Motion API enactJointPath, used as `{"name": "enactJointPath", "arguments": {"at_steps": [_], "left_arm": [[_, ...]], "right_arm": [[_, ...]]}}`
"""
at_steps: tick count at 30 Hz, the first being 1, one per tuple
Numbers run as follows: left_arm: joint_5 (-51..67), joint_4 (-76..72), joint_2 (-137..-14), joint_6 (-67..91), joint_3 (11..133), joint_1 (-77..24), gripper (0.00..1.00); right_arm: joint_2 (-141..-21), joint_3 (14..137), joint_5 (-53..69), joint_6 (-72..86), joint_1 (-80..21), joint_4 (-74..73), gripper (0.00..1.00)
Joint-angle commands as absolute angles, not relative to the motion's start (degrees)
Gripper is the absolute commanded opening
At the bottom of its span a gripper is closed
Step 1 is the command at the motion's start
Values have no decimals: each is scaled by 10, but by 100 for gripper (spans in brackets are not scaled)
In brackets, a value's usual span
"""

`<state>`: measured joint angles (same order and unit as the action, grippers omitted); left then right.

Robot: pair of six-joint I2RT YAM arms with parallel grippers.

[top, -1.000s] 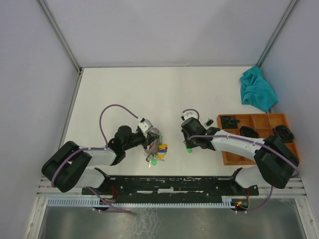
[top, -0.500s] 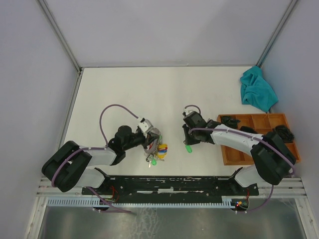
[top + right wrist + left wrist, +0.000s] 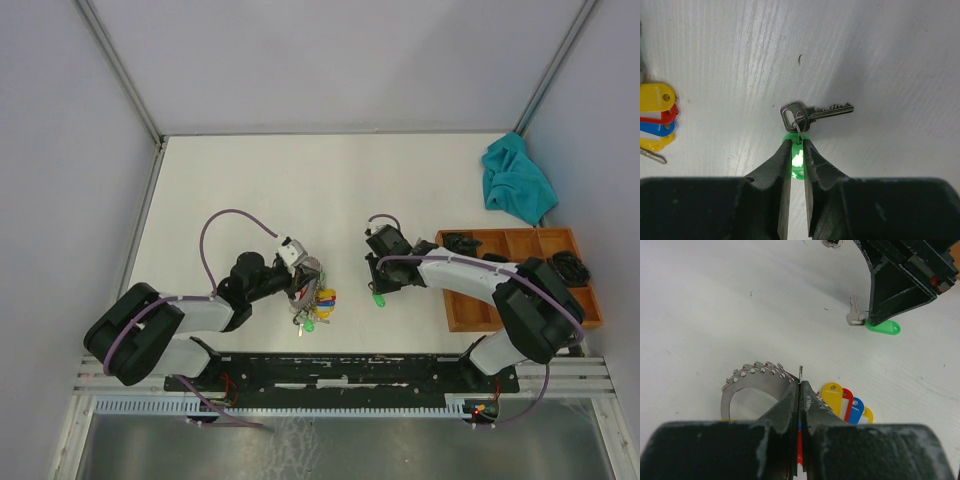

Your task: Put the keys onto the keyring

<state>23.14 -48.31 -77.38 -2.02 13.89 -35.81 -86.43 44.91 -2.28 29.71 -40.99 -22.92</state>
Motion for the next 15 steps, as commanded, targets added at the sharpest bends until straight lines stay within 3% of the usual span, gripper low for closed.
{"name": "enactJointPath", "arguments": {"at_steps": [1,15], "left_arm": [[248,-512,-776,-22,156,-361,3],[249,-510,-775,-23,157,-360,3]], "right_arm": [[-870,474,-22,294,-405,-215,22],[-872,485,-15,290,-404,-221,21]]}}
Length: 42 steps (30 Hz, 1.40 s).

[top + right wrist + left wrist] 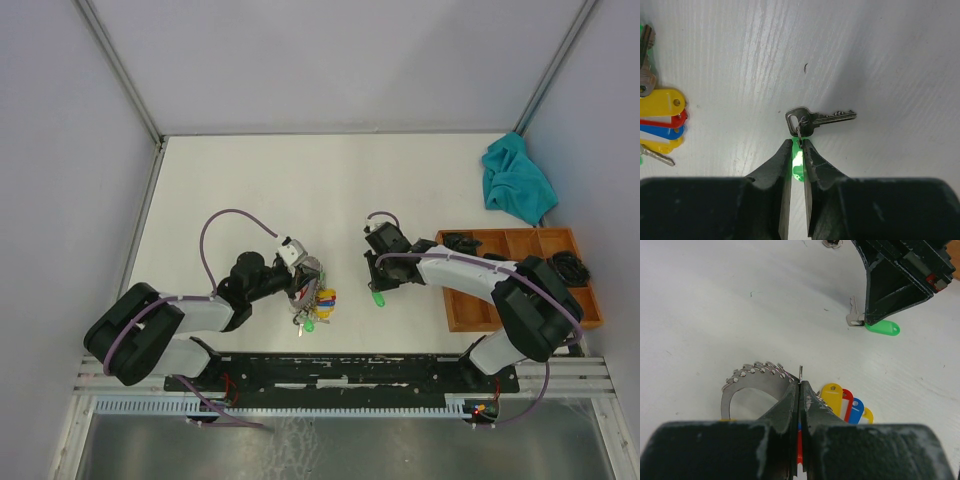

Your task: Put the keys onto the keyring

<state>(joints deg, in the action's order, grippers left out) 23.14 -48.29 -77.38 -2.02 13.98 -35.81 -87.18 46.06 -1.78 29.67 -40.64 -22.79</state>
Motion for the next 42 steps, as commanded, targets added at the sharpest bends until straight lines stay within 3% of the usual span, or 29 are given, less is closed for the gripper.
{"name": "enactJointPath", "arguments": {"at_steps": [1,14,20,23,34,42], "left_arm": [[249,-510,-775,-23,157,-360,3],[250,-509,-776,-23,158,-361,3],[250,-509,-774,-24,157,-360,3],[250,-510,-772,-24,157,-360,3],[255,-550,-755,-32,135,-358,3],[290,-617,-746,-31,128,-347,3]], "right_arm": [[-872,485,-15,290,-404,-222,21],[-893,486,-17,289,-404,-220,17],[-889,487,-16,281,-404,-225,2],[-872,487,-16,265,-404,-227,1],[-738,476,25,112,-404,-207,1],[-604,406,65,1,-403,-100,1]]}}
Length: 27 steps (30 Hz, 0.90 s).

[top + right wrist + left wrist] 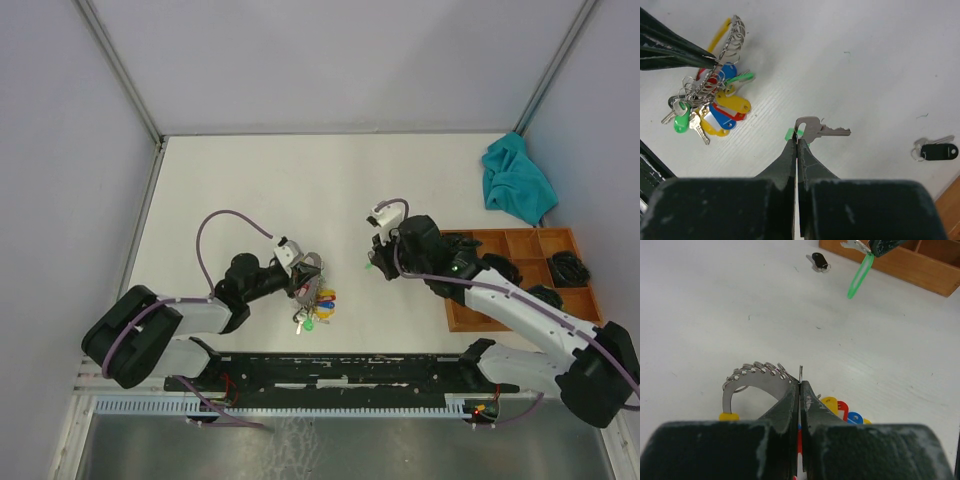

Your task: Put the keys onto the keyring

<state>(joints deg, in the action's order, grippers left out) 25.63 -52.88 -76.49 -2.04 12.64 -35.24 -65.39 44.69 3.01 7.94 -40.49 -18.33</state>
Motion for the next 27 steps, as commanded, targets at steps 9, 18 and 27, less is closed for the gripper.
{"name": "enactJointPath", "arguments": {"at_steps": [9,18,27], "left_arm": [[313,-626,-737,-29,146,-348,3],[257,-579,-701,-47,118,-347,3],[235,-573,-704,-46,115,-347,3]], "right_arm": [[-683,525,213,-60,-403,-285,1],[-817,543,74,40,-408,-347,1],[-932,573,16,68,-426,-327,2]]}}
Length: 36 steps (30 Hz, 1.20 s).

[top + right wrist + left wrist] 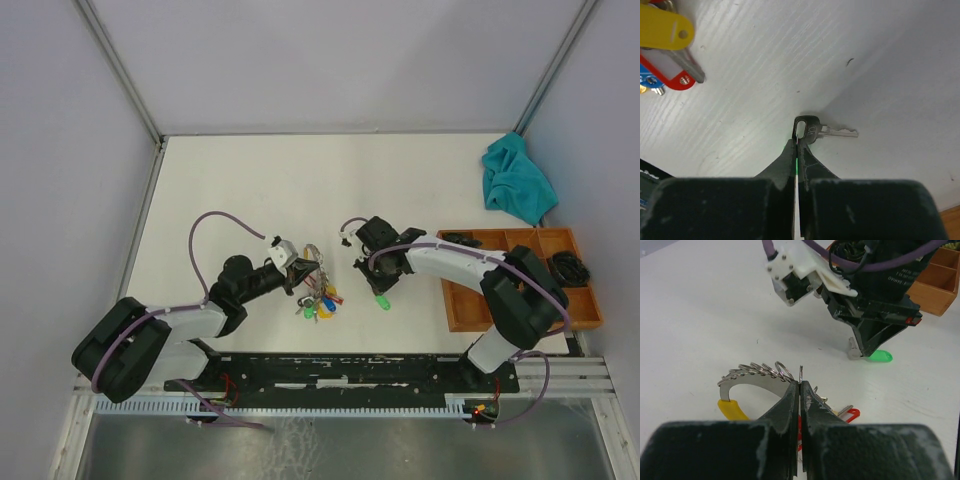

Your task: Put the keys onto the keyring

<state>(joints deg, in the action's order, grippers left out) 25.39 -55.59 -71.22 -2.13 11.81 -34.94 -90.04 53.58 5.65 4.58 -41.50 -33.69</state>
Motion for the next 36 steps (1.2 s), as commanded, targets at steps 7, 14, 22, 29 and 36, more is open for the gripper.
{"name": "enactJointPath", "arguments": {"at_steps": [7,14,22,29,36], "left_arm": [[230,-571,-706,-45,116,-347,3],[230,-567,-704,-44,117,-347,3],[235,-565,-707,-41,120,-347,3],[238,-563,-708,-39,121,-347,3],[238,-562,-707,-38,122,-347,3]], "right_arm": [[-958,598,-28,80,-451,-328,19],[-939,601,-31,84,-452,-353,28],[-929,594,-30,97,-454,-365,28],[-934,587,-36,104,-458,-367,27],[-945,591,-37,107,-467,-357,27]]}}
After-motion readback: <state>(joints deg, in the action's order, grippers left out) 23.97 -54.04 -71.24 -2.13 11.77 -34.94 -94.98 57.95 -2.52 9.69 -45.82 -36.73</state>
